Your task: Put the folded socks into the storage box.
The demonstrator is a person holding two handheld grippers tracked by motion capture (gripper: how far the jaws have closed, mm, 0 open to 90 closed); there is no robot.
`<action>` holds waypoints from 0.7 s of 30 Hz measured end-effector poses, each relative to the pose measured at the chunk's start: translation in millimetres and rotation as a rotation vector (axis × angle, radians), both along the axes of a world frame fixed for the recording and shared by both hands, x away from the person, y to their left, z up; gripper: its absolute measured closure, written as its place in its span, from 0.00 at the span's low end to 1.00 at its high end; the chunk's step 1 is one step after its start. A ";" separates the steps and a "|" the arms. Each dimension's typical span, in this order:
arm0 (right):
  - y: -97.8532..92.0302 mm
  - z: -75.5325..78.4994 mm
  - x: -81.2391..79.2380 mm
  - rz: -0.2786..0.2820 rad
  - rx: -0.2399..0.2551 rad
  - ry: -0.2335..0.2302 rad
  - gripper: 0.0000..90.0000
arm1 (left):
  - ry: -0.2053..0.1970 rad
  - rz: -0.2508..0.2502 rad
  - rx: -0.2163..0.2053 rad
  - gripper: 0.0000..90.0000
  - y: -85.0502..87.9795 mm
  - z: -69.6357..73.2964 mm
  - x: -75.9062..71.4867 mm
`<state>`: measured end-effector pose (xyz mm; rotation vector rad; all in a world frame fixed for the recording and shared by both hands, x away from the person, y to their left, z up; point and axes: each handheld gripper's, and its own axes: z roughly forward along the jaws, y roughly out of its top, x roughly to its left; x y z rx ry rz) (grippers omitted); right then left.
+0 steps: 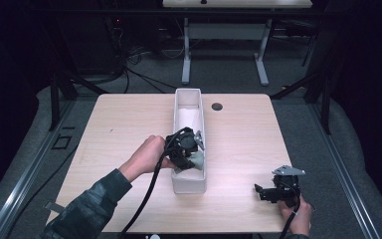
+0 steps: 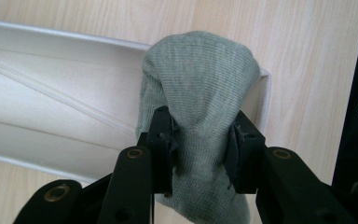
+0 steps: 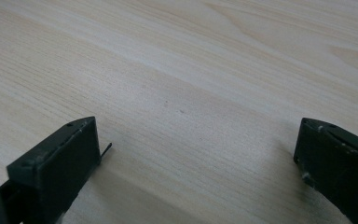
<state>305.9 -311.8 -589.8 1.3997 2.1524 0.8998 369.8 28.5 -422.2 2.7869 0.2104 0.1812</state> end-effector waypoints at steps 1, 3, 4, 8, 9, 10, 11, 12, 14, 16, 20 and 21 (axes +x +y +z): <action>0.0 0.0 0.0 0.000 0.000 0.000 0.00 | 0.001 -0.003 0.001 0.74 -0.1 -1.0 0.6; -0.1 0.0 0.0 0.000 -0.001 0.000 0.00 | 0.007 -0.001 0.003 0.74 -0.1 -2.8 1.1; 0.0 0.0 0.0 0.000 0.000 0.000 0.00 | 0.011 0.002 0.001 0.74 0.1 -3.7 1.2; -0.1 0.0 0.0 0.001 -0.002 -0.001 0.00 | 0.021 0.006 0.003 0.74 0.7 -6.9 2.6; -0.1 0.0 0.1 0.001 -0.001 -0.001 0.00 | 0.022 0.002 0.006 0.74 0.8 -7.5 3.4; 0.0 0.0 0.0 0.000 0.000 0.000 0.00 | 0.027 0.003 0.006 0.74 0.9 -8.0 3.9; -0.1 0.0 0.1 0.001 -0.001 -0.001 0.00 | 0.031 0.008 0.002 0.74 1.0 -8.9 4.0; -0.1 0.0 0.1 0.001 -0.002 -0.001 0.00 | 0.032 0.006 0.003 0.74 1.0 -9.9 4.6; -0.1 0.0 0.0 0.000 -0.002 -0.001 0.00 | 0.040 0.008 0.008 0.74 0.8 -12.3 5.6; -0.1 0.0 0.1 0.001 -0.002 -0.001 0.00 | 0.047 0.008 0.012 0.74 0.5 -15.1 6.8; -0.1 0.0 0.0 0.000 -0.001 -0.001 0.00 | 0.060 0.011 0.017 0.74 -0.4 -19.9 8.6; -0.1 0.0 0.1 0.001 -0.002 -0.001 0.00 | 0.060 0.010 0.021 0.74 -0.6 -20.8 9.0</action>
